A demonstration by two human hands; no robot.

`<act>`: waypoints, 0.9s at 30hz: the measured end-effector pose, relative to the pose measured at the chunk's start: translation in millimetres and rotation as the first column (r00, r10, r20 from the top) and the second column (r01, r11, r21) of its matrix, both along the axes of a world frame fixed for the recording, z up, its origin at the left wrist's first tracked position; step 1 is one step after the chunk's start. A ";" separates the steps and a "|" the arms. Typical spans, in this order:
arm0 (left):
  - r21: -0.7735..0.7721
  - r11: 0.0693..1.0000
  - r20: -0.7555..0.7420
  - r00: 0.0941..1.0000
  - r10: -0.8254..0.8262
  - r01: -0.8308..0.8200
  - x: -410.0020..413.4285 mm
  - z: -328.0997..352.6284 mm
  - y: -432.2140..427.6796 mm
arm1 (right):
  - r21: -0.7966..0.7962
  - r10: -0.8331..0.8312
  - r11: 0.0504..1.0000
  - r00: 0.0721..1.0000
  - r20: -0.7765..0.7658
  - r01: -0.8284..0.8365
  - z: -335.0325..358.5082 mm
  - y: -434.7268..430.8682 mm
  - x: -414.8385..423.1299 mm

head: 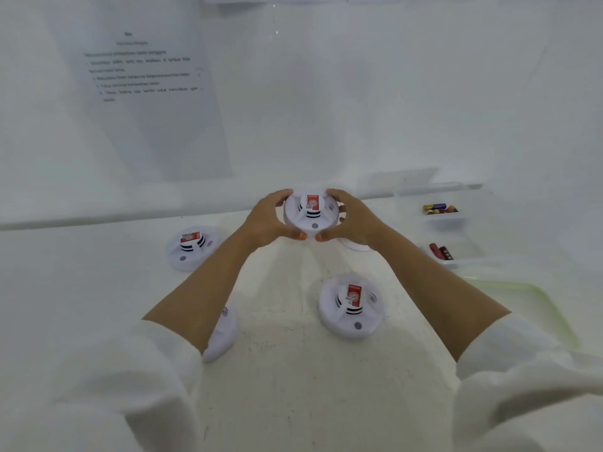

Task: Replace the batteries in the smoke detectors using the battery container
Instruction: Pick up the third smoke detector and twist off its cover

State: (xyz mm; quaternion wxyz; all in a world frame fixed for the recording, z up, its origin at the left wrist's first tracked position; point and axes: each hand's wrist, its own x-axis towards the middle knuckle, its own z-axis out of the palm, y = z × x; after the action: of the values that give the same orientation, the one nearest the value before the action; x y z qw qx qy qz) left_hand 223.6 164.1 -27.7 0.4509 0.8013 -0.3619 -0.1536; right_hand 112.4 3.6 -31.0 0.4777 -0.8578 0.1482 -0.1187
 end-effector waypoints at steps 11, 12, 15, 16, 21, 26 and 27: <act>-0.102 0.994 -0.024 0.999 0.040 -0.042 -84.1 14.6 -78.1 | -0.018 0.079 0.997 0.997 0.012 -0.078 29.1 -84.0 -76.1; -0.104 0.994 -0.031 0.999 0.039 -0.042 -90.4 15.9 -84.3 | -0.015 0.079 0.997 0.997 0.012 -0.079 29.4 -89.9 -82.2; -0.091 0.996 -0.039 0.999 0.018 -0.021 -104.1 16.9 -102.1 | -0.007 0.065 0.998 0.998 0.012 -0.064 27.2 -107.2 -97.6; -0.086 0.996 -0.038 0.999 0.011 -0.015 -107.9 17.4 -107.8 | -0.004 0.060 0.998 0.998 0.014 -0.060 27.0 -112.2 -102.6; -0.070 0.997 -0.024 1.000 -0.018 0.017 -124.7 21.6 -137.1 | 0.025 0.023 0.999 0.999 0.026 -0.023 29.1 -133.3 -128.6; -0.084 0.996 -0.042 0.999 -0.034 0.030 -141.0 20.5 -165.3 | 0.094 -0.001 0.996 0.997 0.076 -0.007 26.5 -156.3 -149.7; -0.090 0.995 -0.057 0.998 -0.040 0.035 -144.3 19.7 -170.9 | 0.099 0.004 0.995 0.997 0.082 -0.012 25.5 -162.0 -152.5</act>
State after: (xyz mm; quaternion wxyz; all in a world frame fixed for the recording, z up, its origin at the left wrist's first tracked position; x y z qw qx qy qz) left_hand 79.3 -6.8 -8.0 0.4937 0.7686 -0.3698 -0.1693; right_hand -40.1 -158.3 -5.5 0.5260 -0.8278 0.1308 -0.1445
